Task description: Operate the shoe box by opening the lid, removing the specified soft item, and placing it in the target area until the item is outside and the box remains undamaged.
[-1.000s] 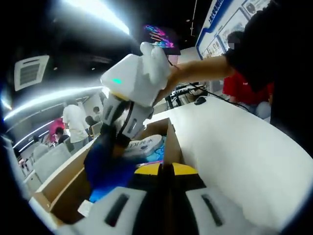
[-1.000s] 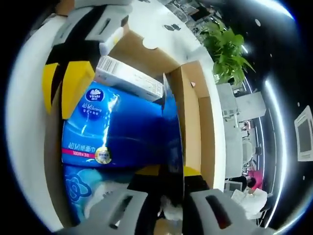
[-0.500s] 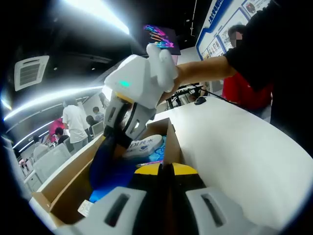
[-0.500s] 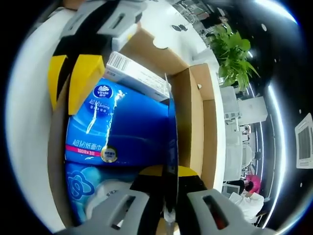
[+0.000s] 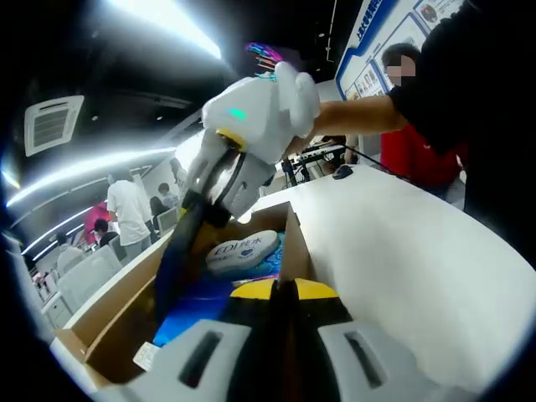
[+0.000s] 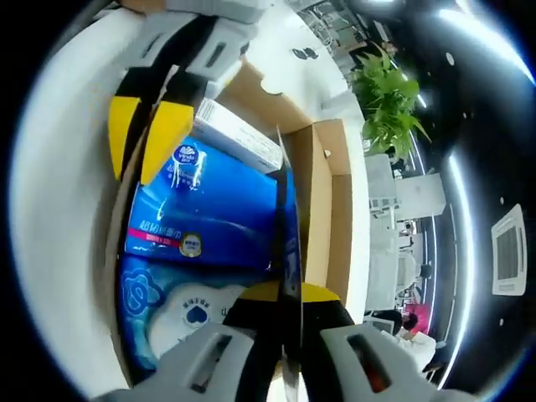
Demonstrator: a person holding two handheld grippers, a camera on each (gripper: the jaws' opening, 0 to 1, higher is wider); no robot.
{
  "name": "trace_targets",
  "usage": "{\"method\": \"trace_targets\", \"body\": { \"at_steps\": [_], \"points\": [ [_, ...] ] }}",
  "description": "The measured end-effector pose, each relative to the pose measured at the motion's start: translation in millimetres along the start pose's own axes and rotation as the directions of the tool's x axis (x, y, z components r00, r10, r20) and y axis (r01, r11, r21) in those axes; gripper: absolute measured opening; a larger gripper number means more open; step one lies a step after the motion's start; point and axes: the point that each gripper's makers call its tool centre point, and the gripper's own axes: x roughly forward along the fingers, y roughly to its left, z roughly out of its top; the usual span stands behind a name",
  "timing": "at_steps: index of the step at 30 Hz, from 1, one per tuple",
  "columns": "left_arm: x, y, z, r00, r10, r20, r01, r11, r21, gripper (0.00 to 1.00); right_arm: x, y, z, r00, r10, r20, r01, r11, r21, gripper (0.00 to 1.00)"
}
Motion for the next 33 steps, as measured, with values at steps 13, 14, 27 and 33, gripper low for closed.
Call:
{"method": "trace_targets", "body": {
  "at_steps": [13, 14, 27, 33],
  "points": [
    [0.3, 0.9, 0.2, 1.000, 0.002, 0.000, -0.002, 1.000, 0.001, 0.06, -53.0, -16.5, -33.1, 0.994, -0.105, 0.004, 0.105, 0.994, 0.020, 0.02],
    [0.4, 1.0, 0.3, 1.000, 0.001, 0.000, -0.001, 1.000, 0.001, 0.06, -56.3, -16.2, -35.8, 0.994, -0.109, 0.004, 0.109, 0.994, 0.022, 0.02],
    [1.5, 1.2, 3.9, 1.000, 0.003, 0.000, -0.003, 1.000, 0.000, 0.06, -93.4, -13.2, -94.2, 0.987, -0.149, -0.054, 0.153, 0.986, 0.073, 0.02],
    [1.5, 3.1, 3.0, 1.000, 0.004, 0.001, -0.004, 1.000, -0.001, 0.06, -96.0, -8.8, -116.3, 0.985, -0.153, -0.075, 0.160, 0.982, 0.098, 0.02]
  ]
}}
